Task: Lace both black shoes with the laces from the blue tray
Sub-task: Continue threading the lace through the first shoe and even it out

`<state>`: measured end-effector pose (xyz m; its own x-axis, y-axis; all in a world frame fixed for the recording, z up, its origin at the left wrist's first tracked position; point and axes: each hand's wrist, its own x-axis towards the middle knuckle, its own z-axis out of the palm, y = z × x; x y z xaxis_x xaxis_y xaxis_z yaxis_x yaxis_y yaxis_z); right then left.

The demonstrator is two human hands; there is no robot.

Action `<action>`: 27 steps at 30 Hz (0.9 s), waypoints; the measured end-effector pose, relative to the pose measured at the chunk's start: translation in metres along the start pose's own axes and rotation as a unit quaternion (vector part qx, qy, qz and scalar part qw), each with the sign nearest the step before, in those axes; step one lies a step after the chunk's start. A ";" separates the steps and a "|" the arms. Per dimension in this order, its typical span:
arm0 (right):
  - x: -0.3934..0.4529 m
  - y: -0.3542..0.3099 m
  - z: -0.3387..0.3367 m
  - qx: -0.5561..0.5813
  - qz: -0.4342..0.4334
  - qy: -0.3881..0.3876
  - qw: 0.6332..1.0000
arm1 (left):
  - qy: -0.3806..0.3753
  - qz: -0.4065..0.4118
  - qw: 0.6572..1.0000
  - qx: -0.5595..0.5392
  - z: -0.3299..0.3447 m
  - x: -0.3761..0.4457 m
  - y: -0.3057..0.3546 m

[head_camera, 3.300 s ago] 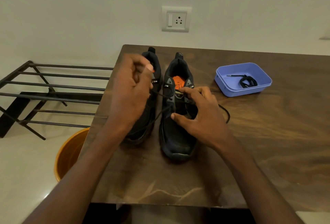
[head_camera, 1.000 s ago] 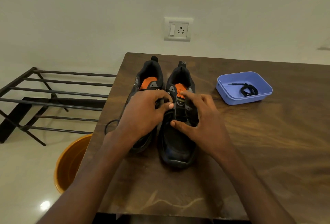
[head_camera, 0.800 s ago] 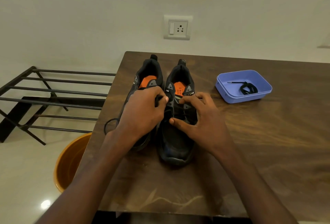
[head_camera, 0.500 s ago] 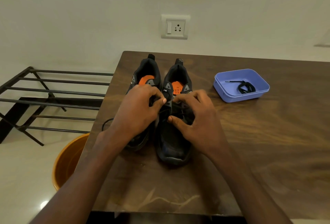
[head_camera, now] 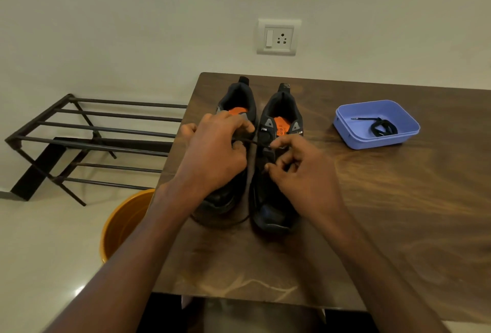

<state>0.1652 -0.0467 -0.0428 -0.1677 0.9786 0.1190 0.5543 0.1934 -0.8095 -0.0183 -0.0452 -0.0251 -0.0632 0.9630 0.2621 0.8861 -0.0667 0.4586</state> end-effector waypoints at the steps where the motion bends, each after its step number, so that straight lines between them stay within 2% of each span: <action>1: -0.001 -0.005 -0.006 0.109 0.037 -0.014 0.993 | -0.007 0.007 1.000 -0.007 -0.003 -0.001 0.002; 4: -0.003 -0.011 -0.033 0.363 0.086 -0.035 0.927 | -0.009 0.047 0.997 -0.057 -0.007 -0.003 0.013; 6: -0.004 -0.013 -0.048 0.457 0.079 -0.052 0.885 | 0.014 0.085 0.989 -0.123 -0.007 -0.005 0.021; 8: -0.005 -0.017 -0.060 0.513 0.062 -0.055 0.854 | 0.003 0.106 0.962 -0.250 -0.007 -0.005 0.033; 10: -0.007 -0.021 -0.070 0.508 0.029 -0.054 0.859 | -0.047 0.110 0.932 -0.341 -0.008 -0.007 0.048; 11: -0.008 -0.022 -0.075 0.497 0.008 -0.056 0.866 | -0.064 0.117 0.929 -0.344 -0.008 -0.009 0.054; 14: -0.004 -0.016 -0.086 0.498 -0.013 -0.026 0.867 | -0.057 0.104 0.948 -0.294 -0.005 -0.008 0.052; 16: 0.002 -0.004 -0.091 0.486 0.021 0.045 0.873 | -0.077 0.061 0.971 -0.220 -0.006 -0.005 0.039; 18: 0.006 0.010 -0.090 0.390 0.049 0.093 0.915 | -0.139 0.061 0.987 -0.057 -0.007 -0.004 0.028; 20: 0.004 0.014 -0.085 0.261 0.039 0.064 0.962 | -0.169 0.087 0.982 -0.008 -0.007 -0.007 0.024; 23: -0.002 0.002 -0.070 0.190 -0.020 -0.030 0.981 | -0.090 0.141 0.976 -0.142 -0.008 -0.009 0.037; 25: -0.002 -0.002 -0.061 0.219 -0.044 -0.041 0.974 | -0.125 0.112 0.954 -0.249 -0.007 -0.010 0.045; 27: -0.002 -0.002 -0.058 0.258 -0.035 -0.035 0.965 | -0.170 0.098 0.938 -0.285 -0.006 -0.011 0.046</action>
<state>0.2114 -0.0447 -0.0081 -0.2547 0.9537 0.1602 0.0625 0.1816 -0.9814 0.0206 -0.0609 -0.0018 0.3120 0.9386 0.1469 0.4702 -0.2870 0.8346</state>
